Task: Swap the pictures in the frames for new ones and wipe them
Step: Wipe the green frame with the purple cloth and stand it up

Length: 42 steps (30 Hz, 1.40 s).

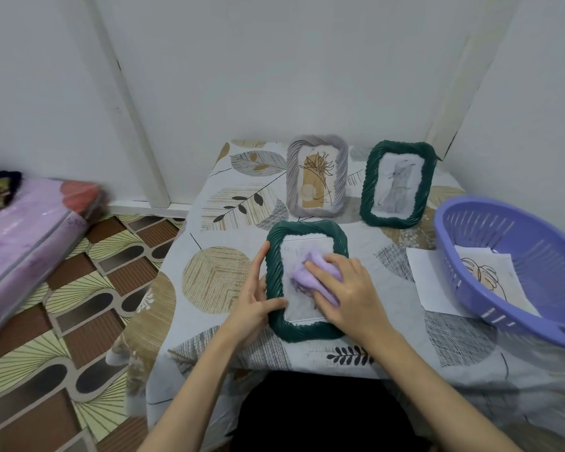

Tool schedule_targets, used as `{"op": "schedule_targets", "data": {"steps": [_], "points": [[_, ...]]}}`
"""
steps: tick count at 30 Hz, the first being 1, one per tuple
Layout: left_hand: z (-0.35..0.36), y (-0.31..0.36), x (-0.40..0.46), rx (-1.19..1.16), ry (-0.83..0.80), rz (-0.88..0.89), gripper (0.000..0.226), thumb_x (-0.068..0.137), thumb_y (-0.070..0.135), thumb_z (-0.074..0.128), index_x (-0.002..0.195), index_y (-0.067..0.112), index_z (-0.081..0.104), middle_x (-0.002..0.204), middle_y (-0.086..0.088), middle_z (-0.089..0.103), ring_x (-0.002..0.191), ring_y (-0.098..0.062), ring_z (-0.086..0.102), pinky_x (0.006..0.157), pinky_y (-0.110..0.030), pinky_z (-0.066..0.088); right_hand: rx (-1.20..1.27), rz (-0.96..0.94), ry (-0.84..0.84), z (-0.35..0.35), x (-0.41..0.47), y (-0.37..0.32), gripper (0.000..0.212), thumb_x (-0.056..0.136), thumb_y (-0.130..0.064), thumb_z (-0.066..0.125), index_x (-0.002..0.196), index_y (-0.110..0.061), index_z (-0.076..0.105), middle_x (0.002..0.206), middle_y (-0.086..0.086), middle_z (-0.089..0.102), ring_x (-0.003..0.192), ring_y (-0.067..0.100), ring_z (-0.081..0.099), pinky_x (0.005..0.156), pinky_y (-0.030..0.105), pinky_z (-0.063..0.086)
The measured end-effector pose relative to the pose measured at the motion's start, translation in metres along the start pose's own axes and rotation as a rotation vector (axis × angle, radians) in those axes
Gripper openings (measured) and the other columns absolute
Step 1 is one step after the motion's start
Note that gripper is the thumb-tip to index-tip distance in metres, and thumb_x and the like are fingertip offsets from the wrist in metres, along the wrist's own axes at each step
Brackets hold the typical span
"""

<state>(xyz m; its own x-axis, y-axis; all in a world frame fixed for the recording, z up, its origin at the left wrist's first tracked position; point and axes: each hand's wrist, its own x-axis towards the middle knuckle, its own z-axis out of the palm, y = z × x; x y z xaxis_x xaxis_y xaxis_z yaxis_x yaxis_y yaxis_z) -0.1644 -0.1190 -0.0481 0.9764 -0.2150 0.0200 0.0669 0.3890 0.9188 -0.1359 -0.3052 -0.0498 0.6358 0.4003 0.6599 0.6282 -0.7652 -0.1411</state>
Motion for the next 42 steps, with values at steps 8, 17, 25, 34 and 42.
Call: {"op": "schedule_targets", "data": {"steps": [8, 17, 25, 34, 42], "points": [[-0.004, 0.000, -0.001, 0.068, -0.021, 0.018, 0.100, 0.068, -0.017, 0.062, 0.140, 0.045, 0.029, 0.150, 0.007, 0.032, 0.136, -0.018, 0.036, 0.114, -0.053, 0.023, 0.002, 0.021, 0.009, 0.004, 0.043, -0.014, 0.039, 0.084, -0.024, 0.050, 0.122, -0.020, 0.060, 0.115, 0.002, 0.050, 0.090, 0.022, 0.042, 0.070, 0.034, 0.039], [-0.003, 0.002, -0.001, 0.005, -0.062, 0.007, 0.098, 0.071, -0.017, 0.059, 0.140, 0.045, 0.028, 0.148, -0.007, 0.036, 0.132, -0.029, 0.041, 0.105, -0.051, 0.036, 0.012, -0.044, -0.037, -0.010, 0.018, 0.001, 0.037, 0.083, -0.020, 0.050, 0.117, -0.022, 0.064, 0.111, 0.004, 0.057, 0.088, 0.022, 0.045, 0.068, 0.037, 0.043], [-0.003, 0.001, 0.000, 0.036, -0.061, 0.025, 0.100, 0.068, -0.012, 0.067, 0.140, 0.044, 0.027, 0.150, -0.003, 0.033, 0.135, -0.025, 0.037, 0.109, -0.052, 0.031, 0.016, -0.005, -0.040, 0.000, 0.038, -0.021, 0.035, 0.084, -0.022, 0.048, 0.114, -0.025, 0.064, 0.113, 0.000, 0.054, 0.091, 0.022, 0.044, 0.069, 0.032, 0.029], [-0.003, 0.003, 0.005, -0.019, -0.101, -0.017, 0.096, 0.072, -0.018, 0.057, 0.138, 0.046, 0.030, 0.146, -0.013, 0.038, 0.129, -0.034, 0.043, 0.097, -0.042, 0.048, -0.036, 0.007, -0.053, -0.010, 0.026, 0.000, 0.037, 0.082, -0.020, 0.047, 0.115, -0.025, 0.063, 0.108, 0.007, 0.056, 0.092, 0.022, 0.044, 0.069, 0.035, 0.036], [-0.005, 0.001, 0.003, -0.014, -0.082, -0.002, 0.099, 0.070, -0.013, 0.064, 0.141, 0.045, 0.026, 0.149, -0.007, 0.034, 0.134, -0.028, 0.038, 0.107, -0.049, 0.036, -0.004, -0.011, -0.079, -0.001, 0.031, -0.017, 0.036, 0.084, -0.019, 0.045, 0.113, -0.026, 0.065, 0.110, 0.006, 0.056, 0.093, 0.022, 0.043, 0.069, 0.032, 0.028]]}}
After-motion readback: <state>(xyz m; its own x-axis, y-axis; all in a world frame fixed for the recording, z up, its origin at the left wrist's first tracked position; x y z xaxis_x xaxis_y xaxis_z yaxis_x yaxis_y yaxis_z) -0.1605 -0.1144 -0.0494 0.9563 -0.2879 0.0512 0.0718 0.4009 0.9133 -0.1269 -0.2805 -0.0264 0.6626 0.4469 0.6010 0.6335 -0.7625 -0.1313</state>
